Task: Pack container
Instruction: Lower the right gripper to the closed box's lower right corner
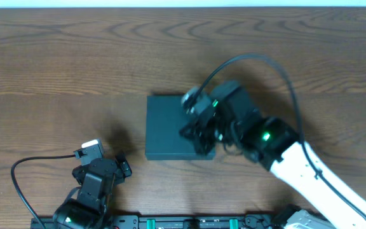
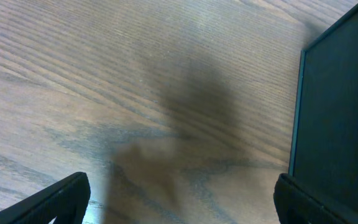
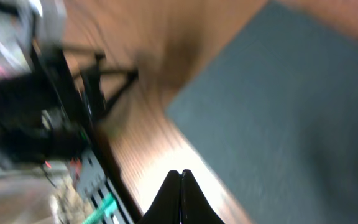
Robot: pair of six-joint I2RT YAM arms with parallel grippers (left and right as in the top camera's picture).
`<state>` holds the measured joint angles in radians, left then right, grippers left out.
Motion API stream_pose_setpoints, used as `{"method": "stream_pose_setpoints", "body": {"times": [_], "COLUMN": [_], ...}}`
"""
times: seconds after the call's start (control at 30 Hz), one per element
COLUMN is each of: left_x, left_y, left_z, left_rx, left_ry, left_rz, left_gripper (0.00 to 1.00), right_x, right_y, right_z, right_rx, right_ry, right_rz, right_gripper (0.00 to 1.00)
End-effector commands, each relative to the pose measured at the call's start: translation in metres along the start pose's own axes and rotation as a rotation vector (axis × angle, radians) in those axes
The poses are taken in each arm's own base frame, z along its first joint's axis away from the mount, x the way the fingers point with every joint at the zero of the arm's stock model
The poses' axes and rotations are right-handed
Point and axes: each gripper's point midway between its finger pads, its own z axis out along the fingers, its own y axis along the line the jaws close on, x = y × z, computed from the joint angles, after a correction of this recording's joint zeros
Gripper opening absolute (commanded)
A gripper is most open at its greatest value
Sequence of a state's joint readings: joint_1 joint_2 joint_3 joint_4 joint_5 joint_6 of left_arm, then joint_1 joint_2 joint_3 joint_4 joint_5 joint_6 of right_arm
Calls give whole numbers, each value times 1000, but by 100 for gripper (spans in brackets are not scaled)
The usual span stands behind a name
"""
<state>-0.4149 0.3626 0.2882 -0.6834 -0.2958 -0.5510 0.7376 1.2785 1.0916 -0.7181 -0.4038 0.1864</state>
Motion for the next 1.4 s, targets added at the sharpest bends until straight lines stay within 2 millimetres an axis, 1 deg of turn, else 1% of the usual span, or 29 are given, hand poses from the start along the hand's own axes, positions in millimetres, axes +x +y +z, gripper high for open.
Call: {"method": "stream_pose_setpoints", "body": {"times": [0.0,0.13,0.27,0.47,0.63,0.8,0.93,1.03,1.13,1.23,1.37], "left_x": [-2,-2,-2,-2,-2,-2,-2,-2,-2,-2,-2], "left_y": [3,3,3,3,3,3,3,3,3,3,3], "left_z": [0,0,0,0,0,0,0,0,0,0,0], "left_rx": [-16,-16,-16,-16,-16,-16,-16,-16,-16,-16,-16], "left_ry": [-13,-13,-13,-13,-13,-13,-13,-13,-13,-13,-13], "left_rz": [-13,-13,-13,-13,-13,-13,-13,-13,-13,-13,-13], "left_gripper": [95,95,95,95,95,95,95,95,95,95,95], "right_x": [15,41,64,83,99,98,103,110,112,108,100], "right_y": [-4,-6,-7,-11,-12,-7,-19,-24,-29,-39,-58], "right_z": [4,16,31,51,59,72,86,100,112,116,112], "right_rx": [132,186,193,195,202,163,206,216,226,254,306], "right_ry": [40,90,121,99,115,72,85,120,128,104,56], "right_rz": [-30,58,164,421,497,498,513,520,522,526,550], "right_gripper": [2,2,2,1,2,2,2,2,2,2,2]}}
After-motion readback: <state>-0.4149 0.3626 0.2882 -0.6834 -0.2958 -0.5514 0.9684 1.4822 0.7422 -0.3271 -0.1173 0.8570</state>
